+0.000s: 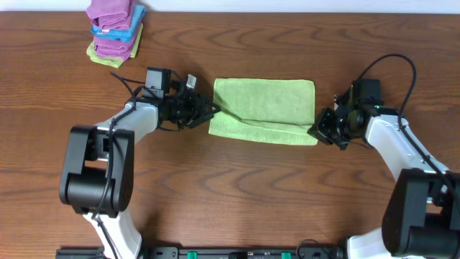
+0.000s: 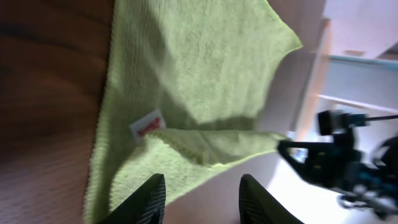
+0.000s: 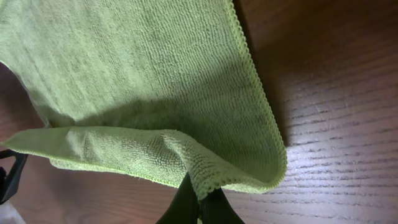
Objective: Fold the cloth
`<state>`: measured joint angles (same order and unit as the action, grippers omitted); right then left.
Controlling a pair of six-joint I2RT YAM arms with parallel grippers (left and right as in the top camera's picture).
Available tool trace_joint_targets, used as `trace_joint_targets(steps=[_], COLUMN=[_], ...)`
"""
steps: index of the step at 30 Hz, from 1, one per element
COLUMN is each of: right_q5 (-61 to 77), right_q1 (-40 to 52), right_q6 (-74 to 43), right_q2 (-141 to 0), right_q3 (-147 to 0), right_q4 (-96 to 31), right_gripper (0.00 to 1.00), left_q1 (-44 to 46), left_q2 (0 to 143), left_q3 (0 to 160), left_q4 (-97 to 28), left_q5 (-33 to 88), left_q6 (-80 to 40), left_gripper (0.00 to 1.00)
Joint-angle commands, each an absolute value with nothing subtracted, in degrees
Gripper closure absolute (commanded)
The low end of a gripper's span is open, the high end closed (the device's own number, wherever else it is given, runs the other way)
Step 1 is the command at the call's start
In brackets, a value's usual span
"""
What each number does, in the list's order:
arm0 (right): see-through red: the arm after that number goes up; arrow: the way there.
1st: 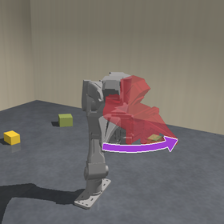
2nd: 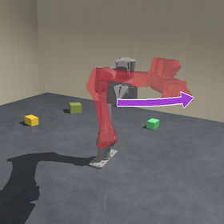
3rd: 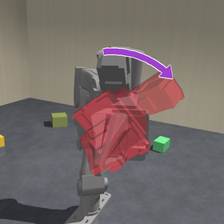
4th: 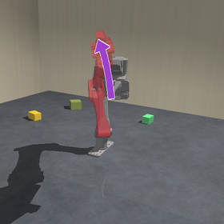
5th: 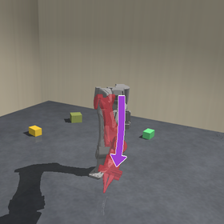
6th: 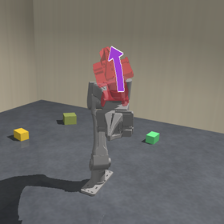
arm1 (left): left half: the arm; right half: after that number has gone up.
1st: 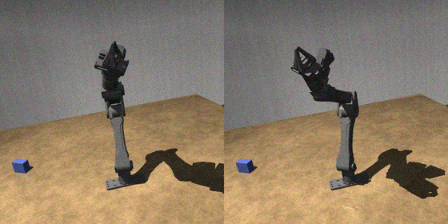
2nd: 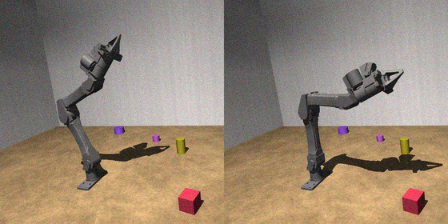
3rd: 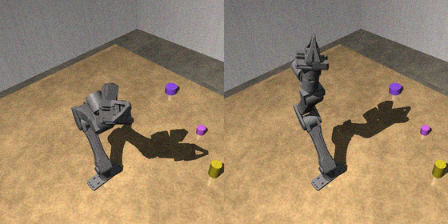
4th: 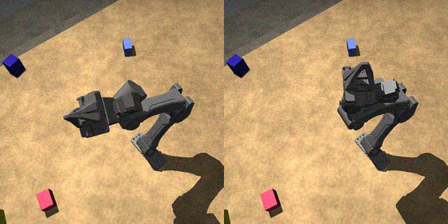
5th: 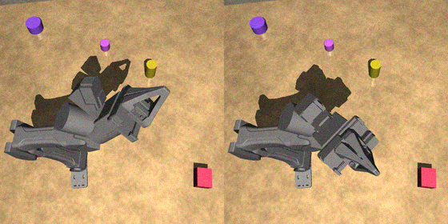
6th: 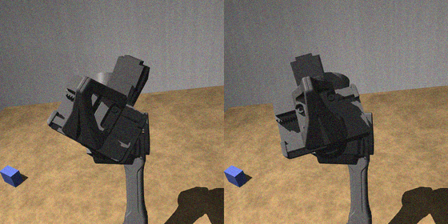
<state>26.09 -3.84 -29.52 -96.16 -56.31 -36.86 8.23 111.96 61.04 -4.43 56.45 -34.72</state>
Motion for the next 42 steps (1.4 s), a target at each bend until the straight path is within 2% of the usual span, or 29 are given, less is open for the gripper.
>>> trace_joint_targets(steps=[1, 5, 8, 15, 24, 33, 42], right_q5=[26.35, 26.33, 26.33, 26.33, 26.28, 26.13, 26.15], right_q1=[-3.66, -3.66, -3.66, -3.66, -3.68, -3.68, -3.66], right_q6=[-28.58, -28.16, -28.18, -27.99, -26.04, -26.04, -26.04], right_q2=[-96.36, -96.36, -96.36, -96.36, -96.36, -96.36, -96.36], right_q3=[-57.3, -57.3, -57.3, -57.3, -57.3, -57.3, -57.3], right_q4=[-37.58, -38.2, -38.28, -38.54, -40.91, -40.97, -41.21], right_gripper=[0.98, 0.98, 0.98, 0.98, 0.98, 0.98, 0.98], left_q1=[5.91, 4.29, 4.19, 4.47, 4.29, 4.03, 4.03], left_q2=[114.08, 116.07, 117.75, 121.47, 121.56, 121.56, 121.56], left_q3=[64.12, 66.28, 67.88, 69.08, 69.06, 69.06, 69.12], left_q4=[-4.03, -4.14, -4.32, -4.45, -5.17, -20.93, -20.36], left_q5=[63.72, 66.24, 68.03, 75.9, 78.94, 76.25, 69.49], left_q6=[-41.45, -45.54, -47.42, -48.05, -47.2, -34.0, -34.76], left_gripper=[0.6, 0.64, 0.71, 0.71, 0.72, 0.72, 0.67])
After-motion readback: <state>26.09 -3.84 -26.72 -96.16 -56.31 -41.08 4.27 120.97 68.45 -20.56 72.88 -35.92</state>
